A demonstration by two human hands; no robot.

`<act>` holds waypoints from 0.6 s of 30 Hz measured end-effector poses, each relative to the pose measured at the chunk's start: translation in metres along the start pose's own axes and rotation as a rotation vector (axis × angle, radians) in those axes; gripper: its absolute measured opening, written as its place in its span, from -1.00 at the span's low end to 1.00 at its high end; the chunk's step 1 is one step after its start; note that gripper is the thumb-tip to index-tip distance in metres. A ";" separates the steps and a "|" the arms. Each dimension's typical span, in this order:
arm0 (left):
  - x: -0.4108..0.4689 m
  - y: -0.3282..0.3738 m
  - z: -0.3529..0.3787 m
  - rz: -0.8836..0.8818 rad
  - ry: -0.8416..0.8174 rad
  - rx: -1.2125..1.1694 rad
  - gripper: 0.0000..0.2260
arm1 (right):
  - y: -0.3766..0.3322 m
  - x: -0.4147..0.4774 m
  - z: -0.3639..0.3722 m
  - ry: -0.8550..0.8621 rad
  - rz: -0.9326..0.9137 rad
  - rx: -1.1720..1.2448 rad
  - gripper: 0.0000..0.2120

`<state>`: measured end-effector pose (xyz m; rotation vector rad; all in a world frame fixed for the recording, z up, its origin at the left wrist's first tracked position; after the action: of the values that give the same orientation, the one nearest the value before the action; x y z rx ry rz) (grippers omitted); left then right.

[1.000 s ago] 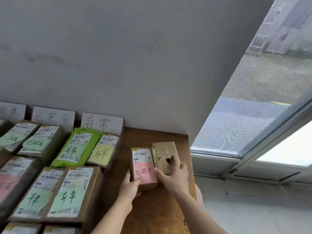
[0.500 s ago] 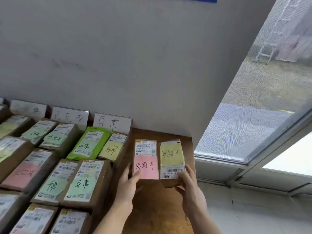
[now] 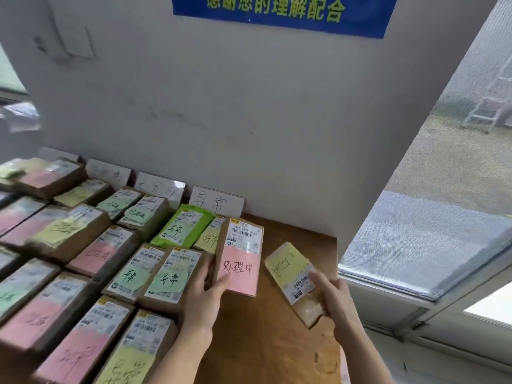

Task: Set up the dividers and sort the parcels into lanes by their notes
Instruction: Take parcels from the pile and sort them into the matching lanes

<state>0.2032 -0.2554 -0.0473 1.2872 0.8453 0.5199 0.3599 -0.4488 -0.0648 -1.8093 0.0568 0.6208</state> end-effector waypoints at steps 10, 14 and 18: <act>0.003 -0.013 0.003 -0.085 -0.105 0.200 -0.57 | -0.010 0.017 0.022 -0.298 0.065 -0.397 -0.42; 0.012 -0.015 0.006 -0.112 -0.068 0.255 -0.57 | -0.027 0.012 0.034 0.084 -0.118 -0.504 -0.48; 0.013 -0.024 0.014 -0.174 -0.139 0.346 -0.54 | -0.015 0.006 0.039 0.257 -0.152 -0.397 -0.59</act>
<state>0.2198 -0.2599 -0.0728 1.5277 0.9463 0.1455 0.3553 -0.4071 -0.0617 -2.2468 -0.0337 0.3011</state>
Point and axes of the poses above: each hand's wrist, its own x-axis towards the middle knuckle, its own z-axis out of the palm, y = z × x, the point moved 1 cm from there along x, towards the middle knuckle, and after that the axes turned 2 degrees about z, right-handed, at the moved point
